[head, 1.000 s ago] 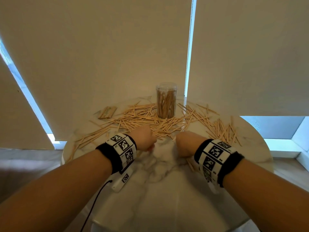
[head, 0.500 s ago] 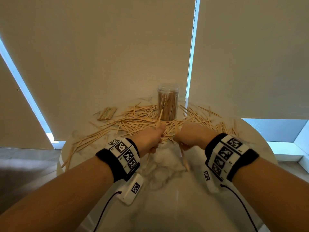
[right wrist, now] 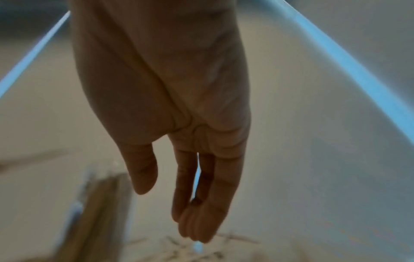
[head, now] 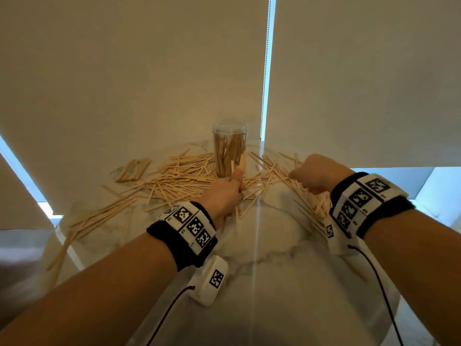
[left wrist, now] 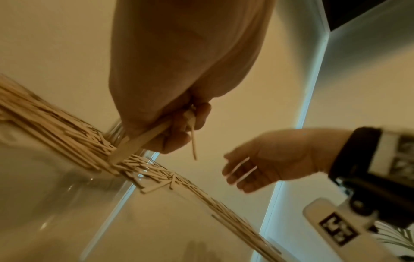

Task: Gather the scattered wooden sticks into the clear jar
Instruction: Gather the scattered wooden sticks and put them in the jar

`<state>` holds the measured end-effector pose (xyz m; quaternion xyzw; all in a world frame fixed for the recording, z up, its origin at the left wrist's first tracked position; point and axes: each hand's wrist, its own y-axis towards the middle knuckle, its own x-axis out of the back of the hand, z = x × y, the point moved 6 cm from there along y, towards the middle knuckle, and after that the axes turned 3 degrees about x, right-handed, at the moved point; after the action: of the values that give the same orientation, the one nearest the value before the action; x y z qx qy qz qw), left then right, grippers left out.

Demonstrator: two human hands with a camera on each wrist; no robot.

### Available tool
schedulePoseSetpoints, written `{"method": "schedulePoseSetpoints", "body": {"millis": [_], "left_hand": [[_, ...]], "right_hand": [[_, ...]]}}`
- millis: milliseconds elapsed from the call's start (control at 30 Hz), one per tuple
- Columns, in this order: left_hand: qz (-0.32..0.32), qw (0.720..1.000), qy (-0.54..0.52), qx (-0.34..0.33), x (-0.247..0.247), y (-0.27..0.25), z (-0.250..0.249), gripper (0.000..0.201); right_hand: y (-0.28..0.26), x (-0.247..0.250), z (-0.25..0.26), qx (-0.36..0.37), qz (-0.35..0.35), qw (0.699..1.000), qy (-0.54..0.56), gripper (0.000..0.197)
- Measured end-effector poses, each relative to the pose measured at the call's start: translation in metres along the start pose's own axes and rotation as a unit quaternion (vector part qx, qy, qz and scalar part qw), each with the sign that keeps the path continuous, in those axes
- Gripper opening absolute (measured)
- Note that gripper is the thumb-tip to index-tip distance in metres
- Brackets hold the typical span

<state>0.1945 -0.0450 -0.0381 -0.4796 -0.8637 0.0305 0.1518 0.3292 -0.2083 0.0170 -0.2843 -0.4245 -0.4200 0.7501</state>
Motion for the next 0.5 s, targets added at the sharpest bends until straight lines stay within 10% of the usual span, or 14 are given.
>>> {"method": "schedulePoseSetpoints", "body": {"millis": [300,500], "left_hand": [[0.042,0.982,-0.182,0.04,-0.012,0.006,-0.005,0.039],[0.065,0.978,-0.188,0.066,-0.012,0.007,-0.001,0.036]], "right_hand": [[0.022,-0.014,-0.051,-0.074,0.114,0.953,-0.271,0.078],[0.028,-0.051,-0.005,0.009,0.115,0.961,-0.251,0.041]]}}
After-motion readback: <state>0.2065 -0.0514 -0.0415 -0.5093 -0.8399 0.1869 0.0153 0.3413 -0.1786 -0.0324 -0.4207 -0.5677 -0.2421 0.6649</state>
